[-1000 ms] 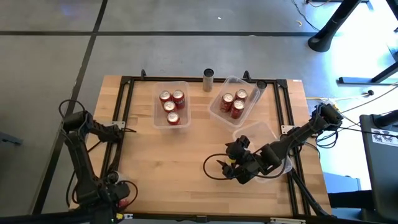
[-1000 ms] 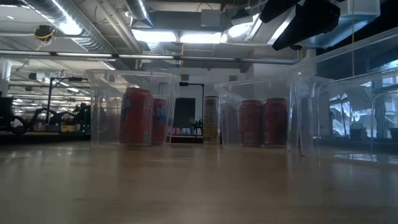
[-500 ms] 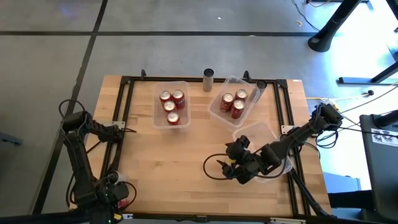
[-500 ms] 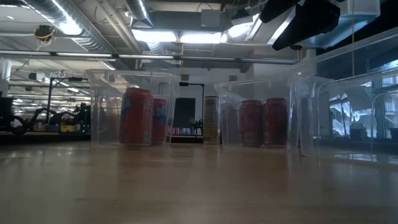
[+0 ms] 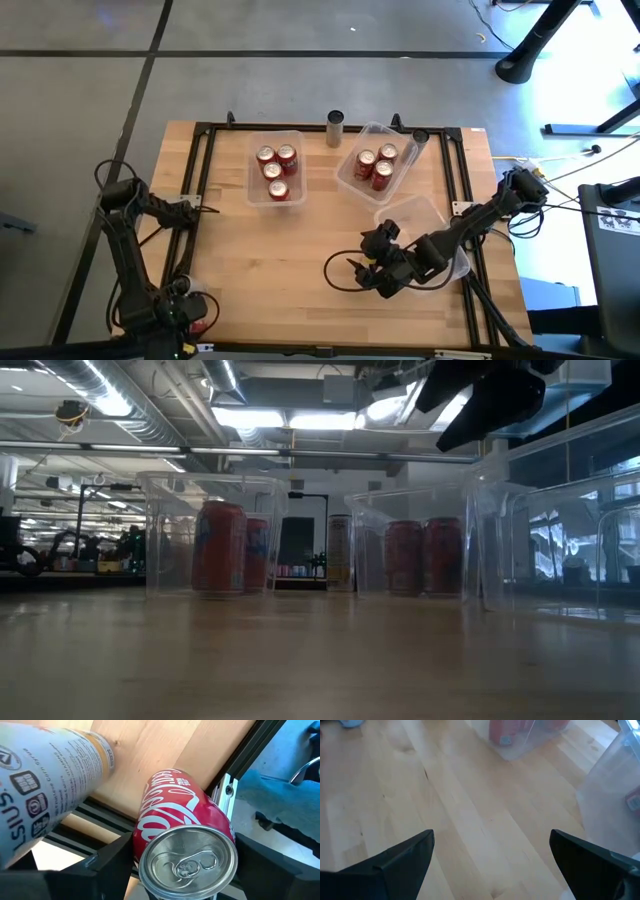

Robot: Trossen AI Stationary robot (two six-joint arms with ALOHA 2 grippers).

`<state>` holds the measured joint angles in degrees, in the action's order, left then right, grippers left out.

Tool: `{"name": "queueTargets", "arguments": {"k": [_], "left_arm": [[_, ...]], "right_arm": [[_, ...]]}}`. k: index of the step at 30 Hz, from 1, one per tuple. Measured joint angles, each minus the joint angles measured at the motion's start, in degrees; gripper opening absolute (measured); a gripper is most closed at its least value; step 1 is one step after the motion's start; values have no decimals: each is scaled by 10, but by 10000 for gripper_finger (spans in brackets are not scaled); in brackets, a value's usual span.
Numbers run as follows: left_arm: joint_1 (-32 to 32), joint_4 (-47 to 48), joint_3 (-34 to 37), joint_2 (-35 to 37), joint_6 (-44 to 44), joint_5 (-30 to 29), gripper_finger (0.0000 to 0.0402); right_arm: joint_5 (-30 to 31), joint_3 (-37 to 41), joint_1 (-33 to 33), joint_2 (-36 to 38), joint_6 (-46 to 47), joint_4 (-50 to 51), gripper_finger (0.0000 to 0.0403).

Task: Sort soda cans
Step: Put the red-white soda can into the top right transparent bin

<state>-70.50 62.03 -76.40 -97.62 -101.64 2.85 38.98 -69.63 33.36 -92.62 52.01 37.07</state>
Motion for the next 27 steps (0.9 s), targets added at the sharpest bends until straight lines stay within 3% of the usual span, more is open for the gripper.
{"name": "queueTargets", "arguments": {"k": [15, 27], "left_arm": [[58, 64, -62, -3, 68, -5, 282], [185, 71, -71, -1, 258, -7, 282]], "right_arm": [[-7, 0, 0, 0, 0, -1, 395], [-10, 0, 0, 1, -3, -1, 395]]}}
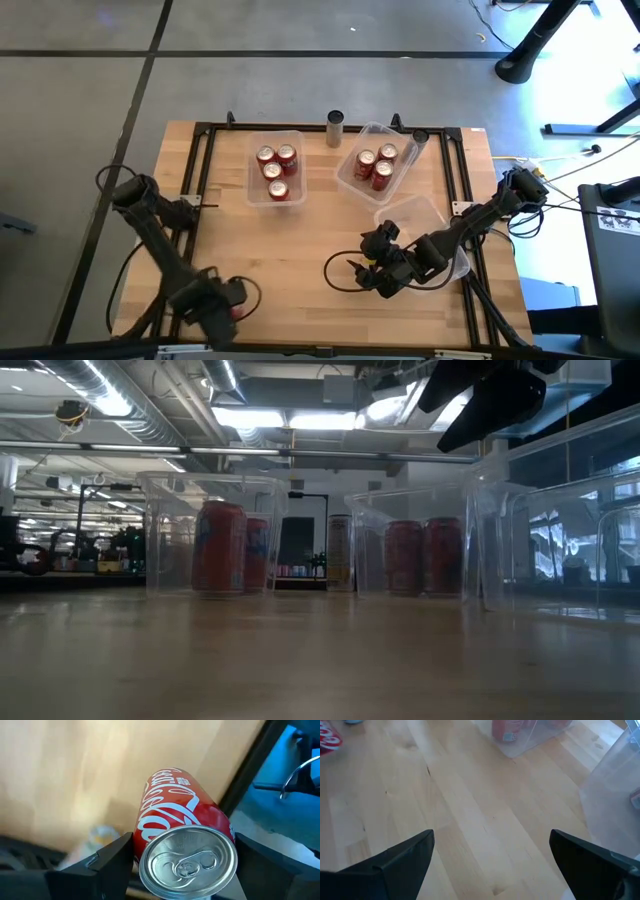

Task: Sort soda cans
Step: Put the red-white soda can into the top right transparent bin

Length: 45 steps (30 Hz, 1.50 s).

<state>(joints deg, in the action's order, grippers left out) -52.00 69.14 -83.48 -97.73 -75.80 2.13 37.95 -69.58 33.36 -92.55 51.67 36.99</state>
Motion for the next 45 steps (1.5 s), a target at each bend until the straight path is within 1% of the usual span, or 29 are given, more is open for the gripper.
{"name": "queueTargets", "arguments": {"k": [8, 14, 19, 23, 28, 29, 33, 36, 42, 45], "left_arm": [[147, 4, -1, 0, 192, -12, 282], [256, -8, -1, -2, 323, -17, 281], [326, -47, -1, -31, 400, -9, 281], [365, -64, -2, -45, 430, -6, 281], [388, -75, -2, -48, 442, 0, 281], [390, -78, -2, -48, 446, 0, 286], [392, -102, -2, -50, 461, -5, 331], [392, -117, -2, -53, 467, -7, 353], [389, -113, -2, -47, 484, -8, 362], [381, -96, -17, -30, 489, -9, 363]], "right_arm": [[0, 0, 0, 0, -14, -4, 395], [12, 0, 0, 0, -55, -9, 395], [30, 0, -4, 0, -82, -10, 395], [30, 0, -16, 0, -100, -10, 395], [18, 0, -40, 0, -130, -10, 395], [13, 0, -44, 0, -133, -10, 395], [0, 0, -61, 0, -147, -12, 395], [0, 0, -66, 0, -151, -11, 395], [0, 0, -64, 0, -157, -19, 395], [-2, 0, -64, 0, -157, -28, 395]]}}
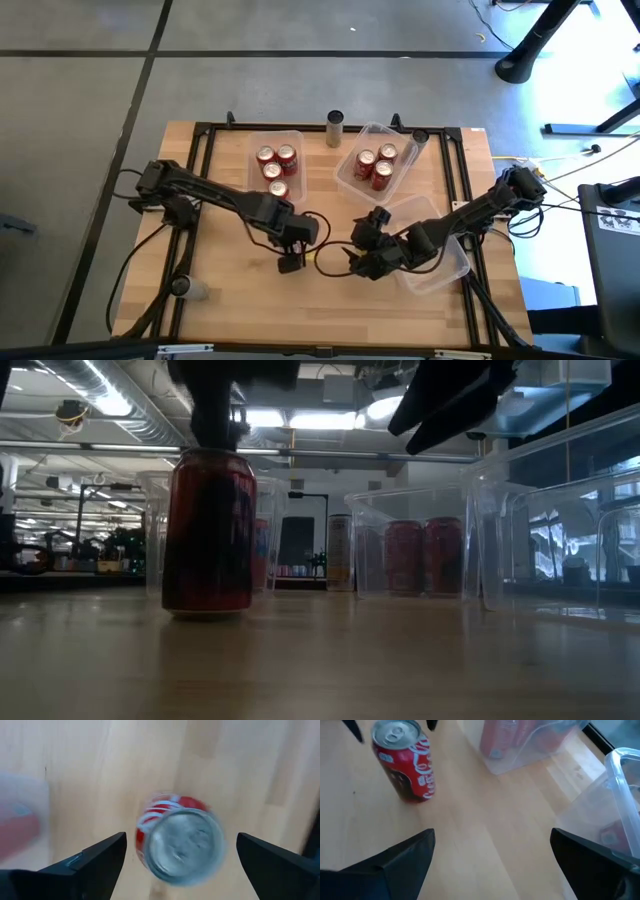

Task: Sort soda cans
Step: Put the red-white soda can into the top right transparent bin

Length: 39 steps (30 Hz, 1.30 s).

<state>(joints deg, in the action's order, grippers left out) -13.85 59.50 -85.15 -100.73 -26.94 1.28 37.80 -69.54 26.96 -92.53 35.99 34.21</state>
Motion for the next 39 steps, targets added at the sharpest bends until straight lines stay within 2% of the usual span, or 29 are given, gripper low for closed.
{"name": "queueTargets", "arguments": {"k": [5, 10, 13, 16, 21, 26, 29, 39], "left_arm": [[-22, 52, -15, 58, -15, -20, 364], [-80, 115, -4, 131, -59, -139, 365], [-123, 108, 37, 182, -109, -176, 365], [-166, 83, 92, 235, -170, -208, 365], [-246, 34, 202, 313, -289, -295, 365], [-303, -33, 295, 357, -373, -374, 365], [-316, -61, 331, 366, -397, -408, 365], [-315, -66, 366, 366, -410, -416, 365]], "right_arm": [[-14, 0, 0, 0, 3, -30, 395], [-11, 0, -4, 0, 2, -135, 395], [-17, 0, -12, -16, -63, -239, 395], [-60, 0, -26, -47, -126, -338, 395], [-137, 0, -65, -105, -171, -456, 395], [-159, -9, -89, -151, -206, -493, 395], [-182, -27, -95, -182, -223, -499, 395], [-173, -89, -97, -259, -244, -507, 395]]}}
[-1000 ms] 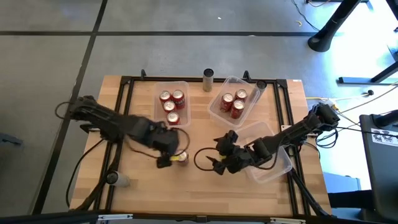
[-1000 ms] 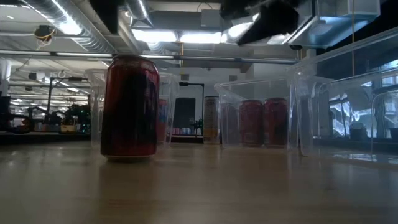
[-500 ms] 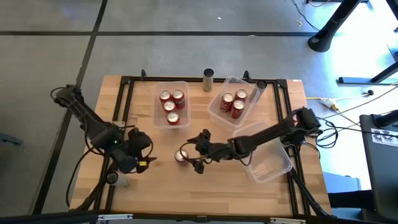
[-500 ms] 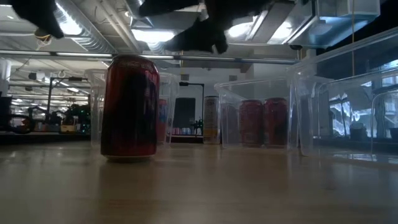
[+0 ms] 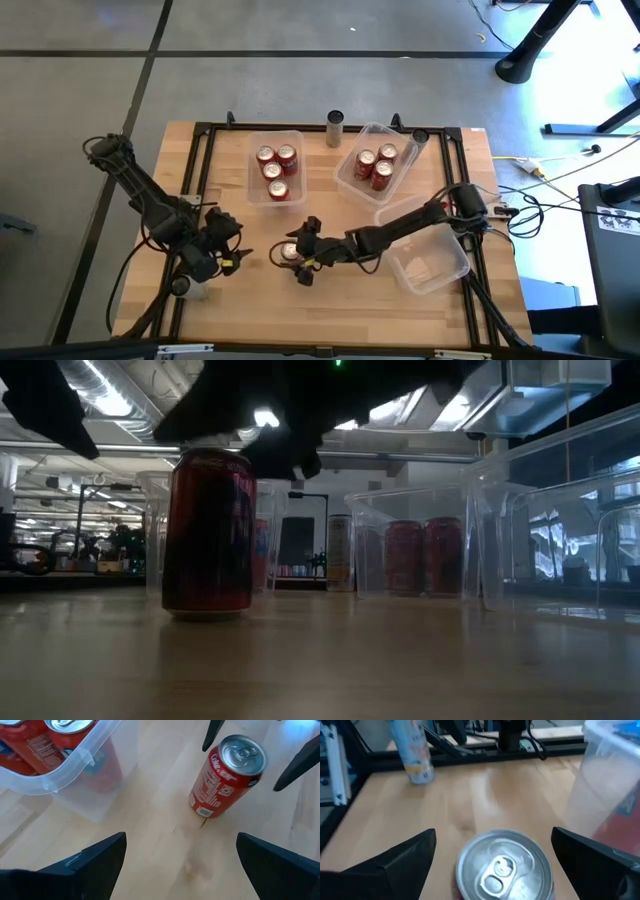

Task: Sort soda cans
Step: Put the red-white soda can into the top right transparent bin

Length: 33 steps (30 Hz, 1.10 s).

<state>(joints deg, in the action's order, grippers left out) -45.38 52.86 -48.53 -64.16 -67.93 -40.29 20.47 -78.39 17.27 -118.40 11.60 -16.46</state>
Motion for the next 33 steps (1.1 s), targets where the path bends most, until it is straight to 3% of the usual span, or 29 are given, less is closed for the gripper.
{"name": "queueTargets", "arguments": {"k": [19, 27, 33], "left_arm": [[21, -21, 14, -1, 14, 0, 365], [29, -28, 14, -1, 26, 0, 365], [29, -28, 14, -1, 24, 0, 365]], "right_arm": [[-7, 0, -4, -23, 36, 48, 395], [-6, -1, -4, -22, 36, 7, 393], [-6, -1, -4, -22, 38, 31, 335]]}}
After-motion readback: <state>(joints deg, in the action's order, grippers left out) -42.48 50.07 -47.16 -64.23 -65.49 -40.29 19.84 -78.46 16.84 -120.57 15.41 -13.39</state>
